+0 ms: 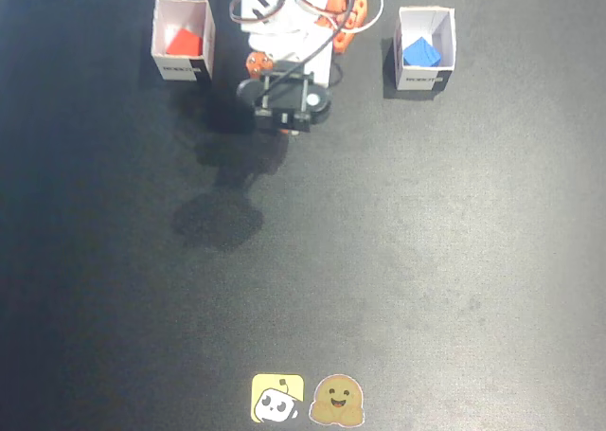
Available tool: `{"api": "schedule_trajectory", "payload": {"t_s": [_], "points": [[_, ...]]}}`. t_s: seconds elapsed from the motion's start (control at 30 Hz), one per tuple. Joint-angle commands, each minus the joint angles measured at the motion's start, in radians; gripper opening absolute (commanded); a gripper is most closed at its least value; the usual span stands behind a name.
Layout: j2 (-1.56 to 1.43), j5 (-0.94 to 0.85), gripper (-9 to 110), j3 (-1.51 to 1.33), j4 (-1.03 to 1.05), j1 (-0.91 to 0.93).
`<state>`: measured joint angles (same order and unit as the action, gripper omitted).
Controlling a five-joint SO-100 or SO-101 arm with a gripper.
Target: Put the red cube in the right box and the blue cube in the left box.
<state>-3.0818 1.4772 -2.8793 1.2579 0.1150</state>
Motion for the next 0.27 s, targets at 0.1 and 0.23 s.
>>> {"api": "schedule_trajectory", "payload": {"t_s": [0.1, 0.23], "points": [[-0.009, 0.021, 0, 0.006, 0.006, -0.018], [-0.009, 0.021, 0, 0.006, 0.006, -0.023]]}}
